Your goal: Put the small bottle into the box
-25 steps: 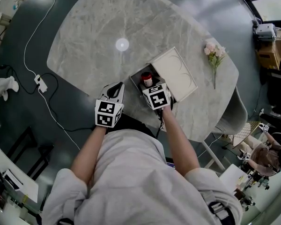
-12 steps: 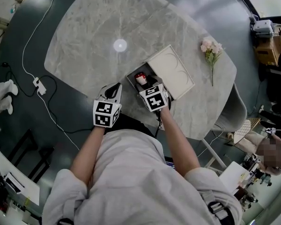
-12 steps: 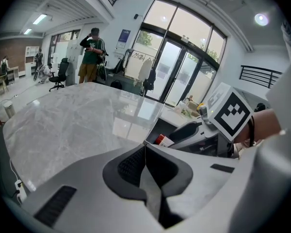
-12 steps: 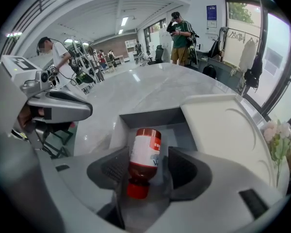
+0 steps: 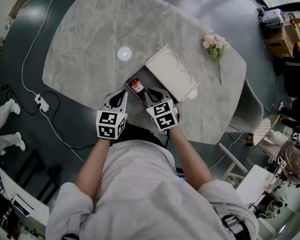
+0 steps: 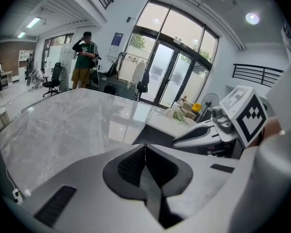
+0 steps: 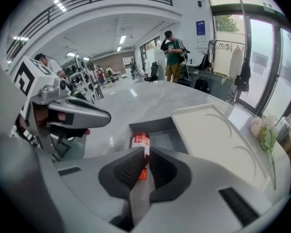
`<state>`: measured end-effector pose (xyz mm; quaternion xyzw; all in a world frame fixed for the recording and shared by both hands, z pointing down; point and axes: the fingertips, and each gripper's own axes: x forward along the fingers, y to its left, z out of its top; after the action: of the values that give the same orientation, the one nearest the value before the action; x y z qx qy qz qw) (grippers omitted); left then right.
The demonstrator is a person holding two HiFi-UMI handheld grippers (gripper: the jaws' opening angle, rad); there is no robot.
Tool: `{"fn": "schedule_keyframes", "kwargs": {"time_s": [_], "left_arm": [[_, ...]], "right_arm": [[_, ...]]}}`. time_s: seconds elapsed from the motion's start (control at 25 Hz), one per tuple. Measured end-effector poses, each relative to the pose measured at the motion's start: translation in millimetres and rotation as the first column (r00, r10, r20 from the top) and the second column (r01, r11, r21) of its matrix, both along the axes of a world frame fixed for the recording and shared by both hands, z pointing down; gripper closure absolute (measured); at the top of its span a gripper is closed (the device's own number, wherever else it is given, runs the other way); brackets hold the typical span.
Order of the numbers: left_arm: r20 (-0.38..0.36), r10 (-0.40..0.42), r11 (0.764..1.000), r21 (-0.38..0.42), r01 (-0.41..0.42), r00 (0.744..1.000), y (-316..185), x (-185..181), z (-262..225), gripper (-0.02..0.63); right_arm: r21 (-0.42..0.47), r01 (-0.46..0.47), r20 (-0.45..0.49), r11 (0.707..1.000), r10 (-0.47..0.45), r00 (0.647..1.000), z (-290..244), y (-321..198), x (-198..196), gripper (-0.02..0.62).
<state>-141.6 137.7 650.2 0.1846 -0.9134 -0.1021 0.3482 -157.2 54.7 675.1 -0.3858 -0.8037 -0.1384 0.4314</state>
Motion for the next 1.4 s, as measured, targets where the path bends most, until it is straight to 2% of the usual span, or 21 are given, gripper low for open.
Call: {"fn": "schedule_keyframes", "kwargs": {"time_s": [0.28,0.72,0.96,1.12,1.4], "left_arm": [[0.024,0.052,0.999,0.007,-0.053,0.998,-38.9,6.7,-13.8,0.581],[0.106,0.113,0.993,0.016,-0.116,0.988,-104.0,9.6,-51.0,0.581],[0.177,0.115,0.993,-0.004,-0.116,0.977,-126.0,8.8,-89.0,0.581],[0.246,0.140,0.990,-0.034,-0.136,0.959,-132.4,1.8,-124.9,0.581],[0.344,0.129,0.991,-0.027,-0.128,0.930,-141.0,-6.3,-179.4,0.581]], "right_arm": [[-0.091,-0.139,0.064,0.986,0.145,0.987,-32.3,-31.3,7.4,0.569],[-0.179,-0.227,0.183,0.957,0.259,0.948,-80.8,-93.2,14.9,0.569],[-0.252,-0.261,0.260,0.932,0.325,0.909,-121.4,-124.7,18.6,0.569],[-0.301,-0.263,0.341,0.917,0.361,0.868,-160.8,-136.9,14.8,0.569],[-0.386,-0.252,0.423,0.887,0.413,0.806,-223.1,-147.2,9.5,0.569]]}}
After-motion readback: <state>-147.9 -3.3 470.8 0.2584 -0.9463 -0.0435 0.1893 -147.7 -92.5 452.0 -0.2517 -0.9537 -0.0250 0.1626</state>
